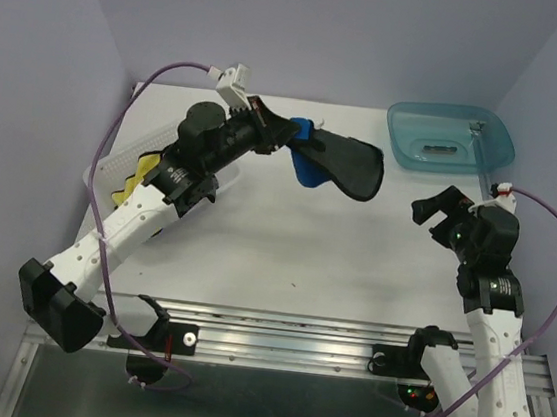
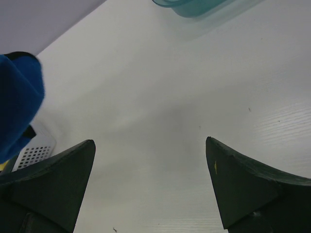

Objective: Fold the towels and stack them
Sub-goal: Move the towel to the center of the board, then flatten out the crumpled towel

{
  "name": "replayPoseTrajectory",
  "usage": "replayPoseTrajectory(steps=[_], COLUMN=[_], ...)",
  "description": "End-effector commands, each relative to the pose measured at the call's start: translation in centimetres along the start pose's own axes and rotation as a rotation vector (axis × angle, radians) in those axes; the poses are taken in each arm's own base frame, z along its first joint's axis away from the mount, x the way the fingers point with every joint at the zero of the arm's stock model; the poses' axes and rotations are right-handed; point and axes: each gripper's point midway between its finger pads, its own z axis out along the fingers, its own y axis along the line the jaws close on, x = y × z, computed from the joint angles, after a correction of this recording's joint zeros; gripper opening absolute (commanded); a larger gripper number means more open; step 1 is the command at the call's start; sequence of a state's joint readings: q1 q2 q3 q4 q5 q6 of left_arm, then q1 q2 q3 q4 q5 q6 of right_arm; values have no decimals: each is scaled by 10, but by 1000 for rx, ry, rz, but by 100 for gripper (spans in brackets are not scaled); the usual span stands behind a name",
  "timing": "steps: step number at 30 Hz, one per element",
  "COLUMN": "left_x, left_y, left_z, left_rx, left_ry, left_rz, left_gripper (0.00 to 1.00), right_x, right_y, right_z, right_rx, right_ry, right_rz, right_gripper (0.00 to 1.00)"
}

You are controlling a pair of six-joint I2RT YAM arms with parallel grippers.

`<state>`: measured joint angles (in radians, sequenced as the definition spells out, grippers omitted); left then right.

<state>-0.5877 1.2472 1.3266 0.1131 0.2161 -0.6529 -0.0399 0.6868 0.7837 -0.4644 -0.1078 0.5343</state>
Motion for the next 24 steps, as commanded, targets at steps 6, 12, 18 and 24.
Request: replayPoseTrajectory(steps=[6, 12, 18, 24], left_x=[173, 222, 222, 226], left_y=[175, 189, 214, 215], left_z=[-63, -99, -123, -109], left_rx=[-480, -515, -668, -672], left_ry=[233, 351, 322, 369], left_rz=[-155, -152, -77, 4], left_gripper=[99, 99, 99, 99], right_x=[29, 52, 99, 149], right_y=[-5, 4, 0, 30], right_z=[0, -1, 16, 33], right_rx=[-21, -108, -60, 7], right_ry=[116, 219, 366, 434], right_rz=[-43, -67, -82, -206], right_gripper=[100, 100, 100, 100])
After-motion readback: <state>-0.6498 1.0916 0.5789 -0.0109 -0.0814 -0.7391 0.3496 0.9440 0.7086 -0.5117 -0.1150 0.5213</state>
